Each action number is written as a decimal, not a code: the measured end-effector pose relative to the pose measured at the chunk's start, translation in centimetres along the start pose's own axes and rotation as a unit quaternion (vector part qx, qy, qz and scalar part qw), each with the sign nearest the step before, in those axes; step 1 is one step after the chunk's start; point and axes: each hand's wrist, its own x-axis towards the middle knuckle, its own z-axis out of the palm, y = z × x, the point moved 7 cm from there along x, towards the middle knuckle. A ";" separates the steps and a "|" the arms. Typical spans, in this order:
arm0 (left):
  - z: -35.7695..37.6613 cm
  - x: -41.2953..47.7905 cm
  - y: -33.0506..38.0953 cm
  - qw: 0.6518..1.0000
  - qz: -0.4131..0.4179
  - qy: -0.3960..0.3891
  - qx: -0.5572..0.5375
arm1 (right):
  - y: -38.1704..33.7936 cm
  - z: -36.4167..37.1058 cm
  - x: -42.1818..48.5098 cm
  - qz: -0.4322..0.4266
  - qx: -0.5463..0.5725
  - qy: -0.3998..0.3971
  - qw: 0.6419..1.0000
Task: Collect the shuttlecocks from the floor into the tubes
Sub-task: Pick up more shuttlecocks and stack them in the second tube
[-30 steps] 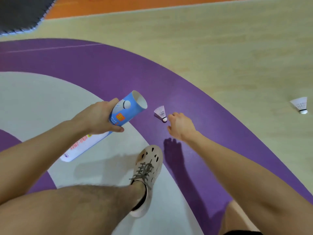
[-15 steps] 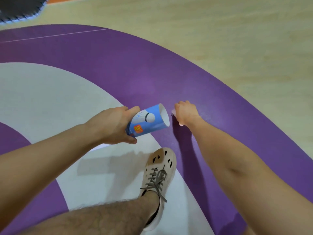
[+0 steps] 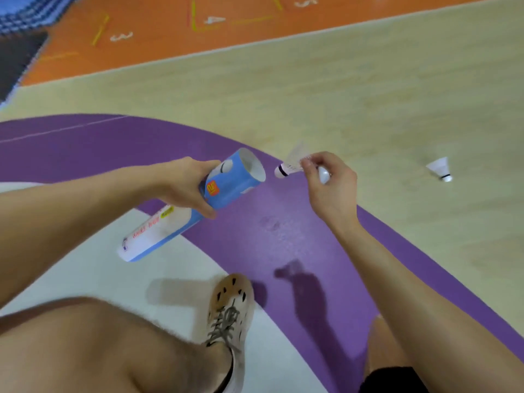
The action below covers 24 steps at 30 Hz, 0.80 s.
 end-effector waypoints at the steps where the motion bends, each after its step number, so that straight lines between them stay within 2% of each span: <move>1: -0.5 0.7 1.4 1.000 0.008 0.000 0.005 | -0.6 -1.2 -0.1 0.003 0.018 0.020 1.000; 7: 1.2 4.7 9.3 0.997 0.077 -0.028 -0.003 | -1.2 -7.5 -1.5 -0.005 0.029 0.105 0.994; 11: 1.5 6.0 11.2 0.995 0.088 -0.039 -0.021 | -1.6 -11.2 -1.7 -0.010 0.044 0.164 0.985; 13: 1.4 6.4 11.9 0.995 0.093 -0.035 -0.020 | -2.3 -11.2 -2.1 -0.019 0.059 0.163 0.985; 15: 1.6 6.6 12.6 0.994 0.100 -0.037 -0.005 | -2.9 -9.4 -2.3 -0.027 0.046 0.076 0.996; 18: 2.8 6.5 12.7 0.991 0.105 -0.050 0.060 | -2.6 -5.6 -3.4 -0.014 -0.034 -0.156 0.987; 21: 3.1 6.3 11.5 0.989 0.088 -0.048 0.108 | -2.1 -5.4 -3.8 -0.008 -0.106 -0.264 0.959; 24: 2.8 6.0 10.3 0.990 0.076 -0.041 0.109 | -2.0 -5.0 -4.6 0.001 -0.136 -0.354 0.925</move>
